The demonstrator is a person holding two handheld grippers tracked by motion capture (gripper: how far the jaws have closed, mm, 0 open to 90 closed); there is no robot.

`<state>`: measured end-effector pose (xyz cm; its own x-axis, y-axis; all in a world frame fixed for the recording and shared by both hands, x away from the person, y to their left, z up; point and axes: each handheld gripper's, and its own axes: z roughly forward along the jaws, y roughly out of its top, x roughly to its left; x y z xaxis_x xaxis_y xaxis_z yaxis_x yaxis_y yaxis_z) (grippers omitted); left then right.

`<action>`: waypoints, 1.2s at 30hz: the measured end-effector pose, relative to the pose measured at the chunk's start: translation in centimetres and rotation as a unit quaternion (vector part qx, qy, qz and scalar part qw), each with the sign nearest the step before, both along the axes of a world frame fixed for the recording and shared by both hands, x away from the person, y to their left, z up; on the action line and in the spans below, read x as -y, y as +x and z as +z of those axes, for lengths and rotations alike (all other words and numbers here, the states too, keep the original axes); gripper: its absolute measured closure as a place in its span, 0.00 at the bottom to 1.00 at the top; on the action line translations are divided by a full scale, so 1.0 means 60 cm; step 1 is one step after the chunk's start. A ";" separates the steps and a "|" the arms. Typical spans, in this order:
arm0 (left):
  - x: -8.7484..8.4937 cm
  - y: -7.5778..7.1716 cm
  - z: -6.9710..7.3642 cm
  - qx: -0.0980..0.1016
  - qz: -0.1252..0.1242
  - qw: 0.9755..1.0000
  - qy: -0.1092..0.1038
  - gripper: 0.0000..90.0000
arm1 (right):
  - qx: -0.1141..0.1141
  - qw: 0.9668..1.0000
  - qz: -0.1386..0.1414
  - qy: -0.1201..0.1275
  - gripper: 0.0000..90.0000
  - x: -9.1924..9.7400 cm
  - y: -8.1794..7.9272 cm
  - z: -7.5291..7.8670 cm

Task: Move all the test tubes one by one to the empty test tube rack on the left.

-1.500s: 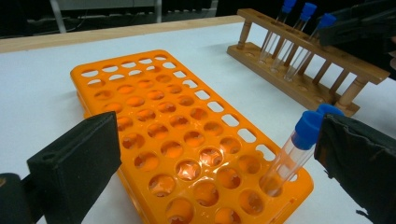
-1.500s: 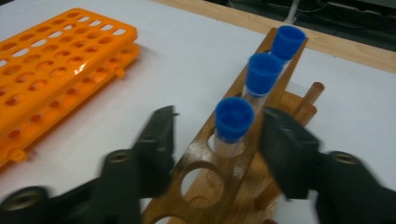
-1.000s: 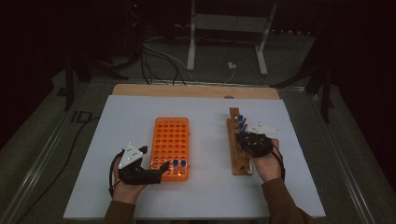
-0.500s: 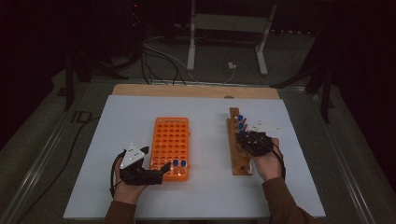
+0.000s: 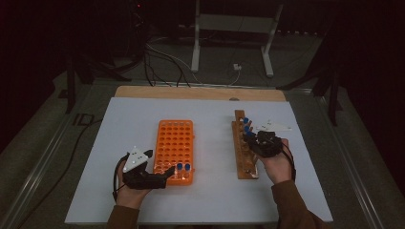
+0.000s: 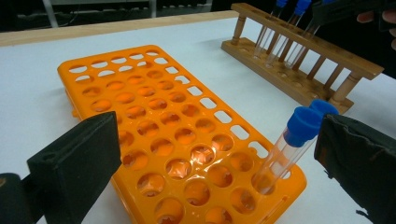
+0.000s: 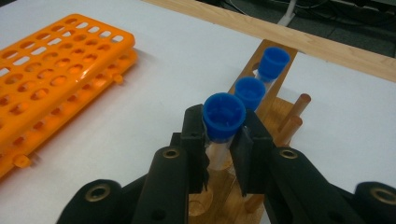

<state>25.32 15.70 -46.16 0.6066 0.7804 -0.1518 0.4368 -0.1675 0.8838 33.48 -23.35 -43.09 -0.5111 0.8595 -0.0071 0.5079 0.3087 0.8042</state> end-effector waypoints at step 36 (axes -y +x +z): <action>0.074 0.027 0.057 0.031 -0.045 0.998 -0.004 0.01 | 0.027 0.998 0.058 0.026 0.85 -0.023 -0.025 0.089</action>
<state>26.96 11.24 -42.74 0.6833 0.7206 -0.1178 0.3643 -0.1967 0.9103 31.99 -21.98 -37.76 -0.6068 0.7948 0.0055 0.4274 0.3204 0.8454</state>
